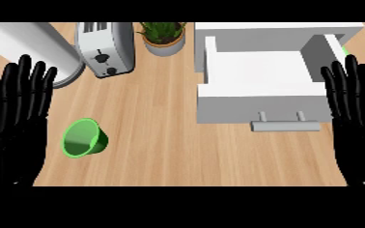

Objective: Pick up the cup, place it into the drawer and close the drawer

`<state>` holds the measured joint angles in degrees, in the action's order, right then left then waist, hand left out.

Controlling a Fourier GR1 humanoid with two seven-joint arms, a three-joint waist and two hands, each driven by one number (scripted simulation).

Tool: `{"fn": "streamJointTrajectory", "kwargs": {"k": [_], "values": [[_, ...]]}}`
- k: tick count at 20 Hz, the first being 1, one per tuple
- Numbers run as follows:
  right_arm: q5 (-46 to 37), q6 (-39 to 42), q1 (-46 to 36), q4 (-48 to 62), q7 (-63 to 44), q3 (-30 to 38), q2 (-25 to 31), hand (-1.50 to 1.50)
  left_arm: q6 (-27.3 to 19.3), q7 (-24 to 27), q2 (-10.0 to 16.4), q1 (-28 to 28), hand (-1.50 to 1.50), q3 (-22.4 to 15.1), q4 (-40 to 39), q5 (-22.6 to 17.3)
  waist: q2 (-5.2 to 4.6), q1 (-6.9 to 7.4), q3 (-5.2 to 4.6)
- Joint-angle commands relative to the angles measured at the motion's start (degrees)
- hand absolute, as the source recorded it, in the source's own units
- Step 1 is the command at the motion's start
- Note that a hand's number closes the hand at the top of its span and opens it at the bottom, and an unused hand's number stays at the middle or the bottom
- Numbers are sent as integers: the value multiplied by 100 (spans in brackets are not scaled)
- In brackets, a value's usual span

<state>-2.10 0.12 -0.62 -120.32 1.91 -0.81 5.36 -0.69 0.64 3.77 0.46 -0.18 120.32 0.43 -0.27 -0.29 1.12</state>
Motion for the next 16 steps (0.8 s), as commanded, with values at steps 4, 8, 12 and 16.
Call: {"fn": "streamJointTrajectory", "kwargs": {"k": [4,8,12,16], "values": [[398,214,261,-90,166,226,-14,-150,584,141,438,-785,-150,660,464,-607,36,50,-113],[246,432,53,266,-482,-320,66,-150,166,-338,-181,-1039,-150,920,-122,-1378,25,120,-125],[620,716,76,381,-534,-14,255,-150,554,3,49,-1105,-150,1440,-577,-1861,27,47,-115],[637,788,-271,773,-510,164,261,-150,572,-97,99,-1056,-150,1587,-732,-1835,28,45,-112]]}}
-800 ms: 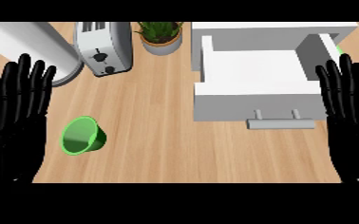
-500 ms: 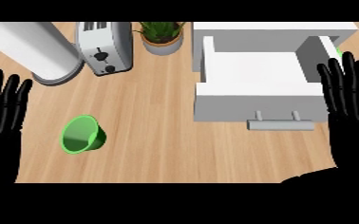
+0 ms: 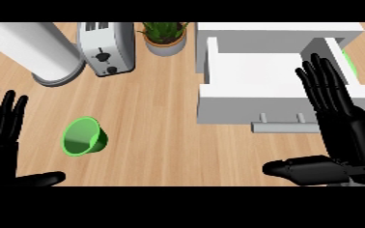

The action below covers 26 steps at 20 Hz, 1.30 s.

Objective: Pick up the cup, place it into the drawer and close the drawer

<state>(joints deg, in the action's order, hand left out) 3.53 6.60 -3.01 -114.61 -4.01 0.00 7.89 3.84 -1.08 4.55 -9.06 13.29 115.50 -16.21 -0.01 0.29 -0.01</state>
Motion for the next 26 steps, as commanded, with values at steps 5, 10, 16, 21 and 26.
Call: {"fn": "streamJointTrajectory", "kwargs": {"k": [5,10,16,21,26], "values": [[-34,0,-407,150,-170,51,-36,-150,103,-159,540,615,-150,756,-1264,-314,0,-33,0],[-118,152,-674,892,401,257,25,-150,427,968,115,-165,-150,491,-1854,263,-2,-2,0],[129,276,-687,445,-13,379,162,-150,557,1912,279,178,-150,807,-3592,420,-1,-33,-2],[91,277,-844,742,135,527,164,-150,571,2632,327,376,-150,802,-4535,696,-1,-27,-1],[240,255,-1426,803,-310,626,299,-150,595,3420,521,1028,-150,914,-6163,862,-6,-46,-5]]}}
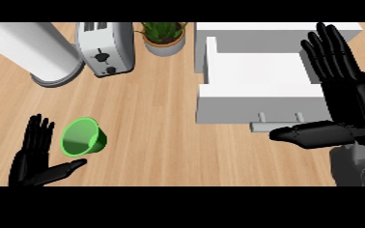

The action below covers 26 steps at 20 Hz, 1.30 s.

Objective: Pick up the cup, place it into the drawer and close the drawer

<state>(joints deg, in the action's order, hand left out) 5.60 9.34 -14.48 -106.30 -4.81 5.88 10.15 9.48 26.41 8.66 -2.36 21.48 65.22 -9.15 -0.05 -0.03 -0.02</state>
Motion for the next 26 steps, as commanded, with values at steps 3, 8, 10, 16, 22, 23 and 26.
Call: {"fn": "streamJointTrajectory", "kwargs": {"k": [3,8,10,16,22,23,26], "values": [[-137,-174,-293,139,-75,-24,-71,-150,309,1067,516,685,-150,250,-2044,123,-3,-5,-3],[7,-57,51,-366,-393,-53,-33,-150,142,2283,578,1370,-150,321,-3780,355,-7,-40,-6],[125,72,-177,0,-296,128,105,-150,174,2763,660,1639,-150,319,-4353,452,-13,-43,-8],[173,184,-77,-6,-120,210,140,-150,268,3347,761,2082,-150,309,-5259,491,-21,-71,-12],[132,15,-120,-373,-476,52,30,-150,178,3297,883,2362,-150,315,-5317,481,-22,-90,-15],[146,193,48,-81,-78,109,40,-150,31,3697,663,2145,-150,298,-5435,527,-31,-88,-16],[292,301,-43,-21,-177,282,219,-150,186,3859,558,2101,-150,263,-5454,570,-44,-112,-22]]}}
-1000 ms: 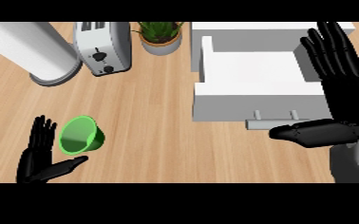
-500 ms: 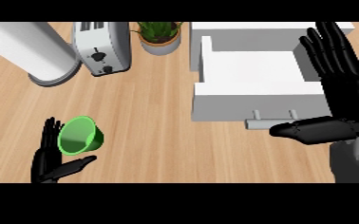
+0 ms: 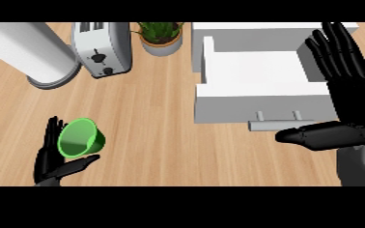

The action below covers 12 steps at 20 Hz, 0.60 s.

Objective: Pick up the cup, place it into the drawer and close the drawer

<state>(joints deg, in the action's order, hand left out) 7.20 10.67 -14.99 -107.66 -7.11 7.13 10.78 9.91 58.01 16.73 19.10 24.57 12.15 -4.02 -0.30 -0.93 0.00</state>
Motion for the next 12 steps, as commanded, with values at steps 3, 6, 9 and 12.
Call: {"fn": "streamJointTrajectory", "kwargs": {"k": [3,6,9,12], "values": [[-56,-55,-293,202,-48,84,81,-150,291,555,-111,99,-150,-31,-198,53,-19,-7,-25],[-11,-2,-104,25,-66,-14,13,-150,776,324,-51,209,-150,-81,-135,30,-8,-7,-20],[75,35,-276,266,-45,133,101,-150,1095,527,-309,170,150,-166,-22,52,-17,0,-25],[54,120,-171,441,140,138,105,-150,434,987,-530,216,150,-231,188,155,-30,-12,-24]]}}
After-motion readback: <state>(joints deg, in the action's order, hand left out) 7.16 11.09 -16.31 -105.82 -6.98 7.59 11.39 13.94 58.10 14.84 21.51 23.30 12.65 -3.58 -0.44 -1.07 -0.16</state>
